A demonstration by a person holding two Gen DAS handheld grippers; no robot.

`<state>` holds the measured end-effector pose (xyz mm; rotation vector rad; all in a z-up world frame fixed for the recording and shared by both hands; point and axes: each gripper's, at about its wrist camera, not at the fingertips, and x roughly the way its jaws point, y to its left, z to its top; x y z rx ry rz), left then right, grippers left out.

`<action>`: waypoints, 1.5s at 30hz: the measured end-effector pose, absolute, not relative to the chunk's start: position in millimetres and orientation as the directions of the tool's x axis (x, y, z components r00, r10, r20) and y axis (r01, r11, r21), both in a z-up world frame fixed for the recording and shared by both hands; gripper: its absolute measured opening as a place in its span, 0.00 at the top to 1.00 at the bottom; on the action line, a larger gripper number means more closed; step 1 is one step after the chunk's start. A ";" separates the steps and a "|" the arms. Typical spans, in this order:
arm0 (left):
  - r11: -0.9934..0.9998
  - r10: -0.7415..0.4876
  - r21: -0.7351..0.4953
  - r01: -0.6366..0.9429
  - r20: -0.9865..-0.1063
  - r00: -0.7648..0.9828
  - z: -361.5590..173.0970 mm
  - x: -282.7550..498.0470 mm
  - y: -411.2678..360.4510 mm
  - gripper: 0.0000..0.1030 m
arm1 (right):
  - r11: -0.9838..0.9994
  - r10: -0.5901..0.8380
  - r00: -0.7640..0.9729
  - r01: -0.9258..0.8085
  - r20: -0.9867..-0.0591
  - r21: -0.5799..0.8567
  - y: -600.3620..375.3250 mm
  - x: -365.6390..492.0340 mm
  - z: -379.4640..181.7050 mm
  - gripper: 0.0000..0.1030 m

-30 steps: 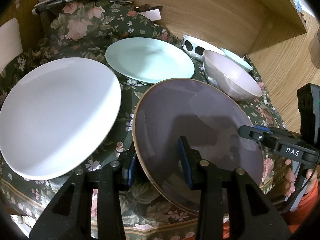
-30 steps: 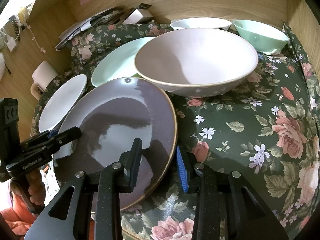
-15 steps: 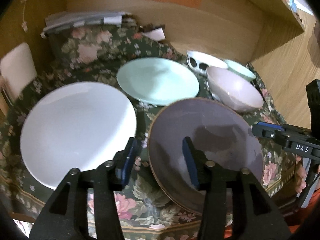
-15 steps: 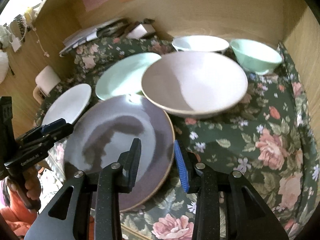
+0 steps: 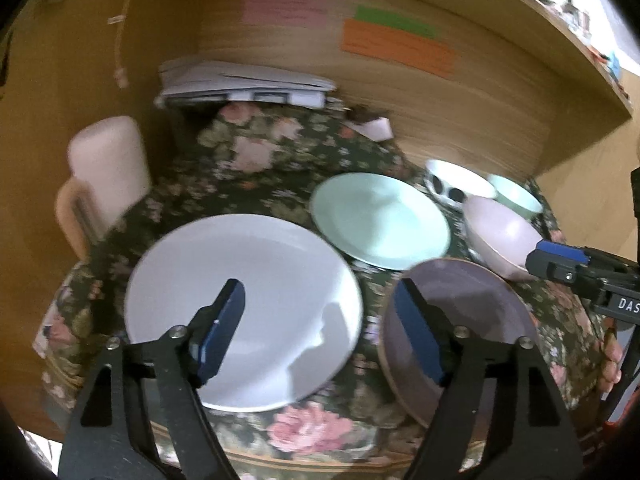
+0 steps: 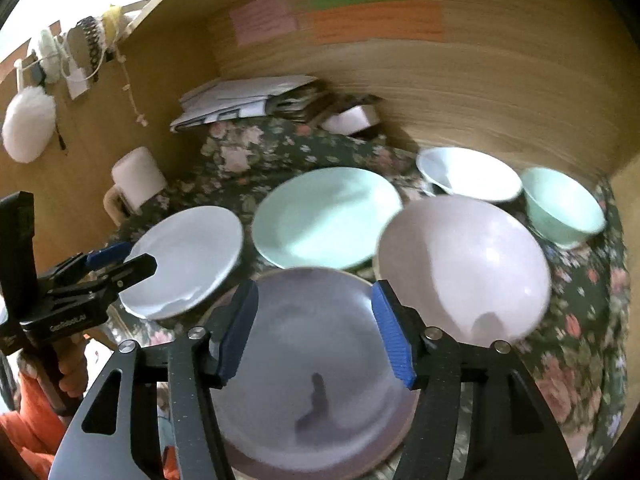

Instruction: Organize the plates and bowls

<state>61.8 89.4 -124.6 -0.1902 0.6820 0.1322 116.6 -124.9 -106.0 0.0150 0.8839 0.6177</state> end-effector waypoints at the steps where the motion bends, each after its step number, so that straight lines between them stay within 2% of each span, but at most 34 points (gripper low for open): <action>1: 0.972 0.070 -0.130 -0.197 -0.636 0.768 -124.3 60.7 94.8 0.23 | 0.820 0.517 0.464 -0.510 -0.719 0.261 -119.1 118.9 -105.8 0.46; 19: 0.923 0.199 -0.103 -0.370 -0.695 0.691 -152.6 47.3 175.2 0.22 | 0.725 0.542 0.288 -0.634 -0.789 0.267 -21.8 151.3 -136.1 0.46; 35: 0.904 0.179 -0.133 -0.406 -0.746 0.641 -185.6 49.3 212.9 0.23 | 0.695 0.512 0.123 -0.642 -0.850 0.325 27.3 171.0 -177.2 0.46; 37: 0.907 0.168 -0.139 -0.397 -0.745 0.645 -188.0 51.1 213.1 0.26 | 0.697 0.509 0.119 -0.638 -0.853 0.327 29.9 173.7 -179.5 0.47; 39: 0.909 0.164 -0.142 -0.393 -0.745 0.647 -189.6 52.2 213.1 0.31 | 0.700 0.505 0.130 -0.640 -0.853 0.318 31.8 175.5 -178.5 0.52; 41: 0.910 0.151 -0.152 -0.386 -0.745 0.649 -191.3 53.3 213.5 0.37 | 0.695 0.507 0.125 -0.644 -0.853 0.318 34.3 177.0 -178.7 0.62; 45: 0.917 0.126 -0.168 -0.362 -0.740 0.660 -192.1 55.6 211.3 0.48 | 0.694 0.502 0.127 -0.649 -0.855 0.311 37.3 178.8 -179.1 0.68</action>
